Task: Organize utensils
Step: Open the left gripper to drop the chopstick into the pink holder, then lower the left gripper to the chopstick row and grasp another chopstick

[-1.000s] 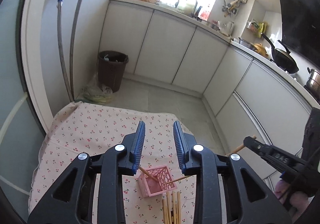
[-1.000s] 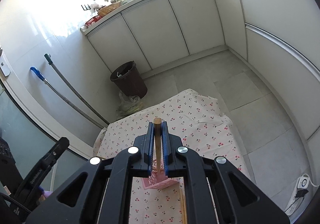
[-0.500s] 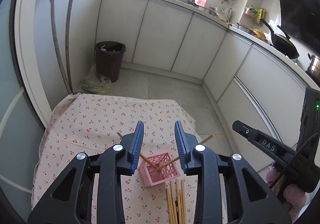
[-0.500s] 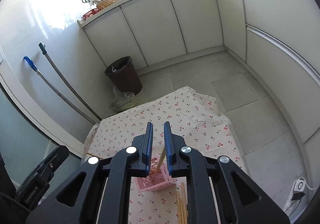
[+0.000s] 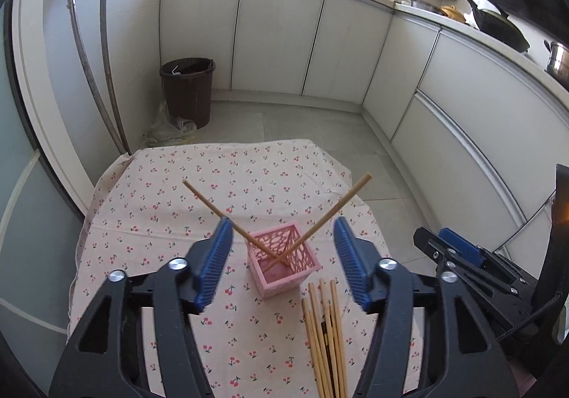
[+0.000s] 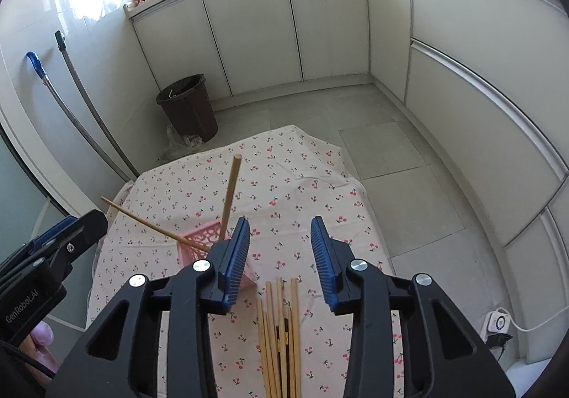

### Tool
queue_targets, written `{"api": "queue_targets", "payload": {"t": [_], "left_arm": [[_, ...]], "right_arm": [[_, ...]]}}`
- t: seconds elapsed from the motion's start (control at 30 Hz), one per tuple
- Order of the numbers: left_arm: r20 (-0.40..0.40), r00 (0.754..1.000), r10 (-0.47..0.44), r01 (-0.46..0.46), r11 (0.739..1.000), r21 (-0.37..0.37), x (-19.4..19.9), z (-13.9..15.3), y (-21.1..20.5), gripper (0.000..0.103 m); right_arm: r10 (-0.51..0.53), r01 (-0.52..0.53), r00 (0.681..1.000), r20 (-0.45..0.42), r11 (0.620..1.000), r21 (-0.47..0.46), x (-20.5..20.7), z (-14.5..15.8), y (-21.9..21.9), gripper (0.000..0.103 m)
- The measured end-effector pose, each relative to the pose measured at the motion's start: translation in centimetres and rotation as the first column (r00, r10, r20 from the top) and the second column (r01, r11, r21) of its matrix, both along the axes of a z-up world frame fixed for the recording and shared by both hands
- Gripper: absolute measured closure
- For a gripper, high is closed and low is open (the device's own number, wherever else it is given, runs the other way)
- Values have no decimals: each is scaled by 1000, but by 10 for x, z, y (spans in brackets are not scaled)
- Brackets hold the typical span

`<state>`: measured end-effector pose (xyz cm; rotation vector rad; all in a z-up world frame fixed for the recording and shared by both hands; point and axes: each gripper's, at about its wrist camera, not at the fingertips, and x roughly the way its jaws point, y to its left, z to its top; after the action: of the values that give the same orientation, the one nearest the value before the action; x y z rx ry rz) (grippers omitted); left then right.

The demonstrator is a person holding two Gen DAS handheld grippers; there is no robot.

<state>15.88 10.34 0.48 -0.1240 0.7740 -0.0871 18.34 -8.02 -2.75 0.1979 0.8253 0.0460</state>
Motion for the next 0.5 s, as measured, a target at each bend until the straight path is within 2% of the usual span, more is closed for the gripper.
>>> {"api": "queue_targets", "payload": {"t": [0.07,0.17,0.2,0.27,0.4,0.5], "left_arm": [[-21,1000,11,-11,1000,18,-4,-11,-3,25],[-93,995,24,-20,999,43,-8,-36,-7,19],[-127,992,24,-18,999,49,-8,-47,-9,18],[-207,978,21,-9,998,58,-7,-70,-12,13],[-320,947,20,11,995,95,-5,-109,-19,9],[-372,928,25,28,990,137,-3,-132,-26,8]], "right_arm": [[-26,26,1000,-10,1000,-5,-7,-8,-6,54],[-46,46,999,-28,999,9,-18,-22,-16,41],[-53,54,998,-39,998,12,-22,-28,-20,34],[-75,77,996,-54,997,25,-31,-41,-30,26],[-138,152,982,-129,983,102,-45,-74,-65,21],[-171,193,970,-175,974,116,-57,-96,-87,19]]}}
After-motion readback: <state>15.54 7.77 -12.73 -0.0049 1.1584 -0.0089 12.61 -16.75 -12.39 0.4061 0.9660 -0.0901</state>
